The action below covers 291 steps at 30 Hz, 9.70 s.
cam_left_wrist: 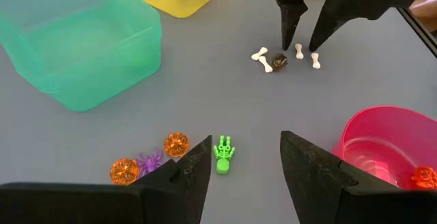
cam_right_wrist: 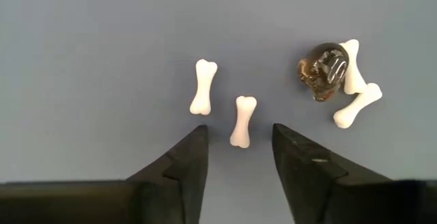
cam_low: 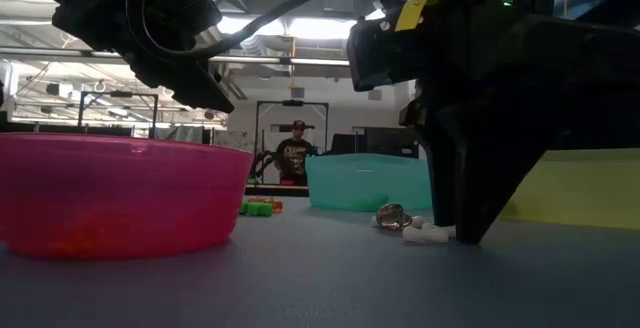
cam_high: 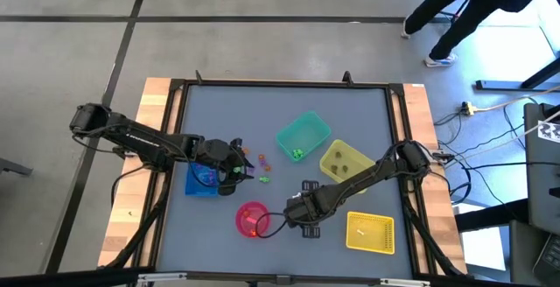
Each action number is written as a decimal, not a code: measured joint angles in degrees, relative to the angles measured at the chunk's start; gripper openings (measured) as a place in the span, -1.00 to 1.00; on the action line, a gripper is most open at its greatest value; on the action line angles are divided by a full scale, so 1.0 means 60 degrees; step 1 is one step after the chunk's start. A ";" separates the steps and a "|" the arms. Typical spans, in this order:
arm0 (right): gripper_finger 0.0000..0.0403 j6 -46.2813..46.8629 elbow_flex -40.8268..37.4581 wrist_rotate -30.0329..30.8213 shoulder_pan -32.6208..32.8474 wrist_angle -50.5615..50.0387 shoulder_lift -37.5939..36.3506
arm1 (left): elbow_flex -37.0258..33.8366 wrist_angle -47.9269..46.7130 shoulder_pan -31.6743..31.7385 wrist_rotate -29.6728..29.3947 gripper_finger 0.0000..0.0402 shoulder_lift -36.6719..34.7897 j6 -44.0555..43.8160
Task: Sort Halloween decoration
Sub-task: Put the white bone toy into the yellow bin
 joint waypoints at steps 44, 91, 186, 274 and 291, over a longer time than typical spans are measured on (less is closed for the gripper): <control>-0.88 0.0015 0.0011 0.0006 0.0000 -0.0042 -0.0004 | 0.0000 -0.0003 -0.0004 -0.0002 -0.22 0.0000 0.0003; -0.87 0.6580 0.1763 0.0926 0.3863 -0.5964 -0.1690 | 0.0011 0.0015 -0.0004 -0.0004 -0.22 0.0000 -0.0059; -0.08 0.2527 -0.1912 0.0734 0.0386 0.3433 -0.0949 | 0.0000 0.0017 0.0000 -0.0083 -0.22 0.0001 -0.0055; -0.90 0.2248 -0.1926 0.0033 0.0382 0.3261 -0.0774 | 0.0000 0.0015 0.0000 -0.0076 -0.22 0.0004 -0.0053; -0.93 0.2275 -0.1938 -0.1729 0.0393 0.3314 -0.2239 | 0.0000 0.0015 0.0000 -0.0076 -0.22 0.0003 -0.0055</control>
